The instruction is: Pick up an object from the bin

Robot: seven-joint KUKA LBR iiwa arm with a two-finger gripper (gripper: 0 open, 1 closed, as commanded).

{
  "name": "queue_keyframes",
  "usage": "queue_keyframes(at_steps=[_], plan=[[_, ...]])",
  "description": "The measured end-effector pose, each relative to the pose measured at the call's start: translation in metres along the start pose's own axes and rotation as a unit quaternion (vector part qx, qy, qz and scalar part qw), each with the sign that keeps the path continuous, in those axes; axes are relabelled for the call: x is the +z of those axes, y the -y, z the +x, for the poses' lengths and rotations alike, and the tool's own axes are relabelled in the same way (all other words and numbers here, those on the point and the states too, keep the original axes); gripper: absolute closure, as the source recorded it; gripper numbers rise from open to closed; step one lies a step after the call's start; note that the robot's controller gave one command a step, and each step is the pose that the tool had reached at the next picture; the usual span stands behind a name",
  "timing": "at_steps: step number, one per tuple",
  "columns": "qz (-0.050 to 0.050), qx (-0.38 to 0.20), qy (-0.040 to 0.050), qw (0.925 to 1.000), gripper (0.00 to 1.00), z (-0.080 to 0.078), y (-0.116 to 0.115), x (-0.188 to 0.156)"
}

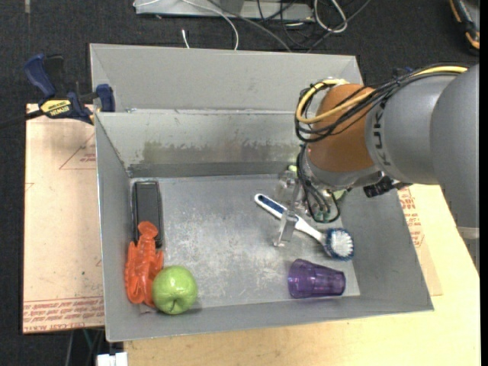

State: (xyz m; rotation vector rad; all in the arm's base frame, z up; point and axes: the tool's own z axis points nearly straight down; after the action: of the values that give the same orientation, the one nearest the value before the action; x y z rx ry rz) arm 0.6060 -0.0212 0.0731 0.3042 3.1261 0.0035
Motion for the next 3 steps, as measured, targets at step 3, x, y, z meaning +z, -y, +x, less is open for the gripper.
queue_keyframes(at_steps=[3], plan=[[-0.004, 0.222, 0.0074, 0.9751, 0.0, 0.074, 0.079, 0.003]])
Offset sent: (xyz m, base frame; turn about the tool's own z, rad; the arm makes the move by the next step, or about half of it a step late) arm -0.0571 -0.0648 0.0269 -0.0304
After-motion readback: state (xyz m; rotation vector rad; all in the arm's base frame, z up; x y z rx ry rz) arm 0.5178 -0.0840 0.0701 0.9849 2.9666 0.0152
